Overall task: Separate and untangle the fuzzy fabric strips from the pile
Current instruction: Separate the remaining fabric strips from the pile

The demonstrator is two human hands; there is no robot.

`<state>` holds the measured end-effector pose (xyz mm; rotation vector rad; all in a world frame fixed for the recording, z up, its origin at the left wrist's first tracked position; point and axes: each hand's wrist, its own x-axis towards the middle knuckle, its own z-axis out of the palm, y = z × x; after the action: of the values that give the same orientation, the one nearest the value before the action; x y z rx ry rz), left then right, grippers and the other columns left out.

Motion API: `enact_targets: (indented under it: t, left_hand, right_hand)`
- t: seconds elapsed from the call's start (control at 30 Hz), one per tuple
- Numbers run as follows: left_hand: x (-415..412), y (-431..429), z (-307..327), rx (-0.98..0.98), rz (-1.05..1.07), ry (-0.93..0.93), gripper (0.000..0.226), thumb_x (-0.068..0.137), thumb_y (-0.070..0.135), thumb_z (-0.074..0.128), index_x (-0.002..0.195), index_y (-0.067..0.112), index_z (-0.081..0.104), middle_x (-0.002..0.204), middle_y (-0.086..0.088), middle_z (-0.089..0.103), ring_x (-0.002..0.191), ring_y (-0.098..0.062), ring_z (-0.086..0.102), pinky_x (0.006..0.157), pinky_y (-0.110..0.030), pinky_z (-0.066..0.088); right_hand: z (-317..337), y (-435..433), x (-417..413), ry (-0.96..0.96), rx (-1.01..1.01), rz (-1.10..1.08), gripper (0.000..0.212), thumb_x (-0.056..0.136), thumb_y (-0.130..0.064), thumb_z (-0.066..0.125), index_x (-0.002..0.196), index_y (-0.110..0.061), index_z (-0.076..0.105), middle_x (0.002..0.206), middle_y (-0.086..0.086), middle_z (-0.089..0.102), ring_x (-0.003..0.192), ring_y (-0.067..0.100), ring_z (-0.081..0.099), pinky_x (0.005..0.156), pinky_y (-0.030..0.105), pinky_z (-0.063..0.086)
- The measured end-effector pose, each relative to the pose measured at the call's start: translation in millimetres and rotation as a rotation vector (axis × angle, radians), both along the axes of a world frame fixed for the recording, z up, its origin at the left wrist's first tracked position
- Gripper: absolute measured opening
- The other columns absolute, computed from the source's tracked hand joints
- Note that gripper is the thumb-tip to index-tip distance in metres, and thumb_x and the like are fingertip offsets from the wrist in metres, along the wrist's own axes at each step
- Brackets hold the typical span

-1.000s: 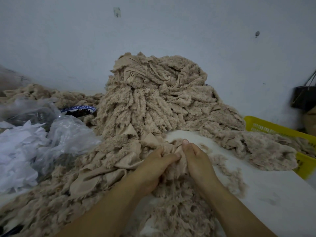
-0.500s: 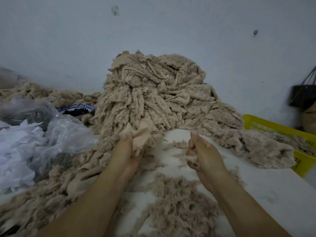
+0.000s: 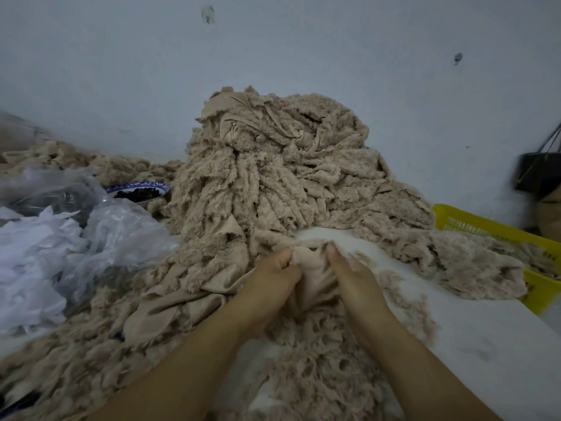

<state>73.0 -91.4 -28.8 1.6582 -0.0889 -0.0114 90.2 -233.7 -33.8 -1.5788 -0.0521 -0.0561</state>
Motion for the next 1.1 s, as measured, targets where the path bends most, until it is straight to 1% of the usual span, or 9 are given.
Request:
enact_targets:
  t: [0.17, 0.27, 0.37, 0.5, 0.6, 0.7, 0.87, 0.97, 1.1]
  left_hand:
    - [1.2, 1.1, -7.4, 0.085, -0.045, 0.124, 0.024, 0.093, -0.003, 0.043, 0.096, 0.000, 0.066, 0.092, -0.020, 0.069, 0.077, -0.020, 0.060, 0.068, -0.032, 0.051]
    - [5.1, 0.6, -1.8, -0.298, -0.039, 0.203, 0.030, 0.097, 0.018, 0.055, 0.113, -0.004, 0.066, 0.101, -0.017, 0.065, 0.090, -0.024, 0.061, 0.082, -0.032, 0.053]
    - [8.8, 6.8, 3.9, -0.631, -0.072, 0.267, 0.053, 0.094, 0.040, 0.056, 0.129, 0.000, 0.061, 0.119, -0.022, 0.066, 0.113, -0.032, 0.062, 0.109, -0.044, 0.045]
    - [17.8, 31.7, 8.6, -0.952, 0.070, 0.222, 0.022, 0.096, 0.028, 0.056, 0.096, 0.008, 0.067, 0.079, -0.004, 0.066, 0.070, -0.014, 0.065, 0.068, -0.030, 0.059]
    - [22.3, 47.8, 6.1, -1.096, 0.199, 0.172, 0.017, 0.095, 0.022, 0.059, 0.099, 0.009, 0.069, 0.083, -0.002, 0.068, 0.074, -0.014, 0.068, 0.080, -0.028, 0.055]
    - [22.7, 49.6, 4.6, -1.149, 0.183, 0.150, 0.026, 0.091, 0.024, 0.064, 0.110, 0.006, 0.068, 0.096, -0.005, 0.074, 0.087, -0.018, 0.073, 0.085, -0.032, 0.055]
    - [20.2, 41.3, 6.9, -0.986, 0.102, 0.117, 0.033, 0.085, 0.024, 0.063, 0.110, 0.005, 0.069, 0.094, -0.007, 0.069, 0.081, -0.016, 0.064, 0.071, -0.024, 0.053]
    - [11.9, 21.3, 5.8, -0.669, 0.010, 0.114, 0.036, 0.086, 0.030, 0.061, 0.103, 0.002, 0.074, 0.104, -0.016, 0.071, 0.092, -0.025, 0.069, 0.077, -0.036, 0.059]
    - [5.0, 3.7, 2.6, -0.377, -0.037, 0.060, 0.027, 0.092, 0.036, 0.064, 0.090, 0.012, 0.076, 0.092, -0.020, 0.069, 0.073, -0.024, 0.069, 0.061, -0.027, 0.057]
  right_hand:
    - [9.0, -9.4, 1.1, 0.038, 0.252, -0.043, 0.043, 0.101, -0.045, 0.047, 0.109, -0.011, 0.071, 0.107, 0.009, 0.075, 0.100, 0.021, 0.071, 0.090, 0.040, 0.056]
    - [8.9, -7.0, -1.6, -0.006, 0.072, -0.017, 0.046, 0.094, -0.054, 0.053, 0.104, -0.013, 0.073, 0.103, 0.007, 0.075, 0.096, 0.027, 0.071, 0.088, 0.045, 0.057]
    - [8.6, 1.1, -12.8, -0.126, -0.308, 0.096, 0.041, 0.089, -0.054, 0.061, 0.091, -0.014, 0.071, 0.080, -0.008, 0.073, 0.074, 0.018, 0.064, 0.067, 0.020, 0.052]
    - [1.7, 2.1, -15.4, -0.265, -0.630, 0.205, 0.049, 0.092, -0.044, 0.064, 0.068, -0.002, 0.056, 0.052, 0.002, 0.046, 0.048, 0.010, 0.041, 0.052, 0.028, 0.033]
    - [3.8, -4.6, -8.0, -0.208, -0.451, 0.010, 0.055, 0.093, -0.042, 0.063, 0.071, 0.007, 0.050, 0.058, 0.016, 0.040, 0.051, 0.012, 0.037, 0.051, 0.026, 0.028]
    - [7.3, -6.0, -7.8, -0.225, -0.374, -0.135, 0.056, 0.093, -0.047, 0.059, 0.059, -0.013, 0.031, 0.051, -0.004, 0.027, 0.042, 0.007, 0.024, 0.040, 0.018, 0.021]
    - [3.5, -10.0, -3.8, -0.245, -0.335, -0.183, 0.045, 0.096, -0.054, 0.049, 0.080, -0.014, 0.059, 0.076, 0.008, 0.057, 0.063, 0.010, 0.051, 0.056, 0.024, 0.034]
    - [8.1, -0.9, -8.3, -0.254, -0.198, -0.018, 0.038, 0.085, -0.077, 0.042, 0.093, -0.047, 0.064, 0.096, -0.024, 0.068, 0.084, -0.016, 0.059, 0.067, 0.016, 0.045]
    - [-3.2, 10.3, -6.8, -0.206, -0.270, 0.211, 0.060, 0.073, -0.088, 0.045, 0.107, -0.043, 0.064, 0.100, -0.022, 0.071, 0.091, -0.006, 0.066, 0.071, 0.007, 0.047]
